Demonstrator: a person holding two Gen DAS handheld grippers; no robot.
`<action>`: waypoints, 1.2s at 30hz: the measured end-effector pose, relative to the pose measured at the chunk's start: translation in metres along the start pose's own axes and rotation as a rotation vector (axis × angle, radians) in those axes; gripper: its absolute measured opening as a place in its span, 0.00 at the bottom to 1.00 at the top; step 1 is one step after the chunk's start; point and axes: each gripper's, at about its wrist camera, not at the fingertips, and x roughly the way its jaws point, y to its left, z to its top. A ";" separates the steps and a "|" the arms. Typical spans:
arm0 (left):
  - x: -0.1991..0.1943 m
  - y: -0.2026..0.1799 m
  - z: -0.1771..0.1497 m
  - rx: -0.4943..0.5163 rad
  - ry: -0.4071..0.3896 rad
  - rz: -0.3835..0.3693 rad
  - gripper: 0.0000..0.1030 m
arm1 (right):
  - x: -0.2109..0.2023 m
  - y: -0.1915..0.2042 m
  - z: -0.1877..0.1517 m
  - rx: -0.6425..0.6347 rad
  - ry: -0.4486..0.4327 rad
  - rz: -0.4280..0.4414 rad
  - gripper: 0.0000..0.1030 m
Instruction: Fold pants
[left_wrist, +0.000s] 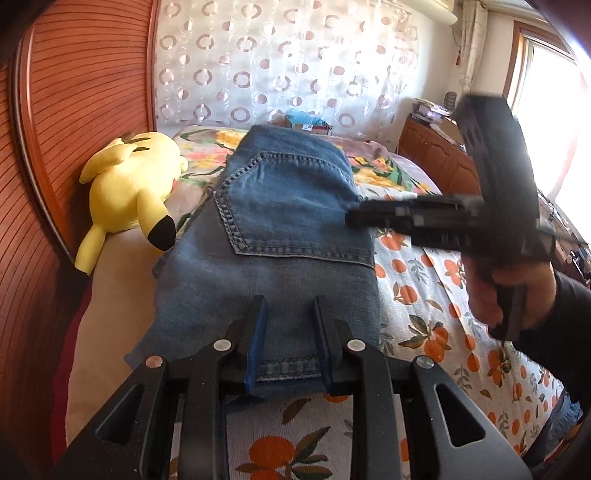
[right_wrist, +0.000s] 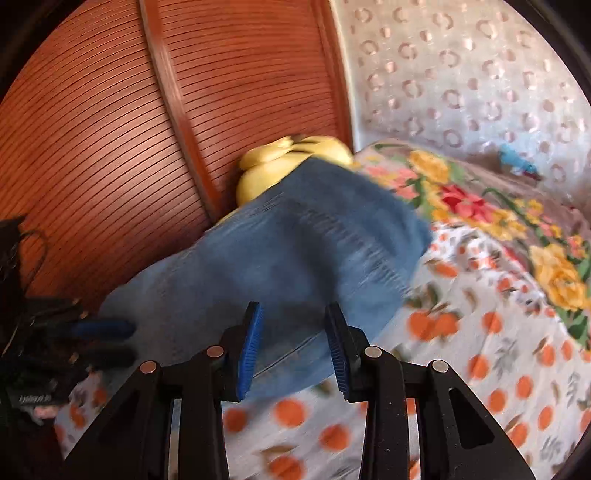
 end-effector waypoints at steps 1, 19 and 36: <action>-0.002 0.000 0.000 -0.005 -0.003 0.001 0.26 | 0.003 0.002 -0.003 -0.019 0.011 -0.017 0.35; -0.043 -0.034 0.005 0.044 -0.109 0.043 0.82 | -0.092 0.010 -0.044 0.076 -0.098 -0.079 0.35; -0.058 -0.128 0.014 0.130 -0.219 0.011 1.00 | -0.231 0.017 -0.136 0.224 -0.192 -0.300 0.65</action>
